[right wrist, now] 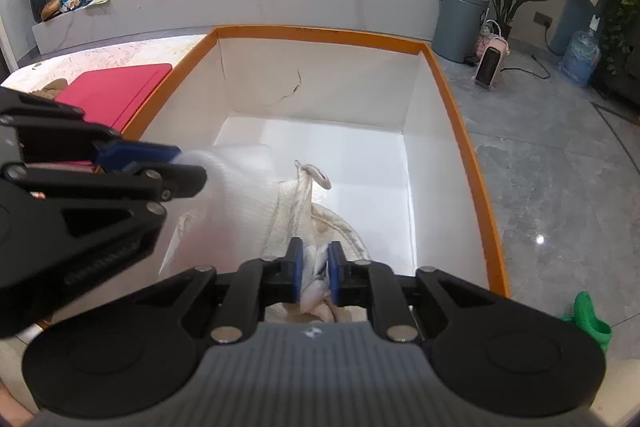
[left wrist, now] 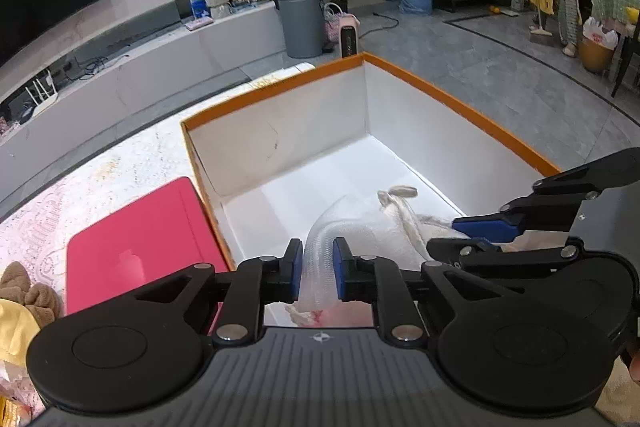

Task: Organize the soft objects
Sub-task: 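Carry cloth bag and white sheet into the white box and release both, then grasp the white plastic bag with left gripper while right gripper grasps the yellow cloth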

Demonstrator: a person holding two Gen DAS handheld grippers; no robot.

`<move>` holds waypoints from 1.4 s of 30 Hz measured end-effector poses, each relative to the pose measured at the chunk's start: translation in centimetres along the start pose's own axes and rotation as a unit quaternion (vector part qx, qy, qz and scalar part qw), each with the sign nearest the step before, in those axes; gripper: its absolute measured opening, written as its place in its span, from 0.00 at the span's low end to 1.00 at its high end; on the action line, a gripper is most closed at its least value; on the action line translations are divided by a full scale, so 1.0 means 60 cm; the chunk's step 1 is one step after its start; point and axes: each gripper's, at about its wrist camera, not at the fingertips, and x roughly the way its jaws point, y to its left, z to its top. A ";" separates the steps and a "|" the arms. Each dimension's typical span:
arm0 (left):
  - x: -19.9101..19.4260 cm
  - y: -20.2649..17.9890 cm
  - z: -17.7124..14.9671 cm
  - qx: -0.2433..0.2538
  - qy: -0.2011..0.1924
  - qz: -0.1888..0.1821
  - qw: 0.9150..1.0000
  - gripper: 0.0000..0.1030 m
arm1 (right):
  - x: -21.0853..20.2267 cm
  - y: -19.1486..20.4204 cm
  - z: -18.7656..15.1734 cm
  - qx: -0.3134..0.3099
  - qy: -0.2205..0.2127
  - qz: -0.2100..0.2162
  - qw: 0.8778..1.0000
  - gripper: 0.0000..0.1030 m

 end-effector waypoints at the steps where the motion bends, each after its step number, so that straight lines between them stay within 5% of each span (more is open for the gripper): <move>1: -0.003 0.002 0.001 -0.002 -0.001 0.001 1.000 0.23 | -0.002 0.001 0.000 -0.003 -0.001 -0.005 1.000 0.18; 14: -0.083 0.037 0.015 -0.019 -0.053 0.014 0.998 0.67 | -0.072 0.035 0.018 -0.039 -0.029 -0.036 0.998 0.62; 19: -0.122 0.057 0.005 -0.033 -0.074 0.020 0.997 0.74 | -0.103 0.053 0.028 -0.042 -0.037 -0.039 0.998 0.68; 29: -0.208 0.142 -0.061 -0.111 -0.110 0.035 0.987 0.75 | -0.173 0.129 0.023 -0.052 -0.082 -0.022 0.995 0.81; 36: -0.277 0.228 -0.143 -0.165 -0.148 0.059 0.973 0.75 | -0.209 0.215 0.004 -0.037 -0.131 0.038 0.990 0.83; 42: -0.305 0.309 -0.222 -0.220 -0.142 0.101 0.960 0.75 | -0.207 0.307 -0.017 -0.036 -0.166 0.102 0.980 0.83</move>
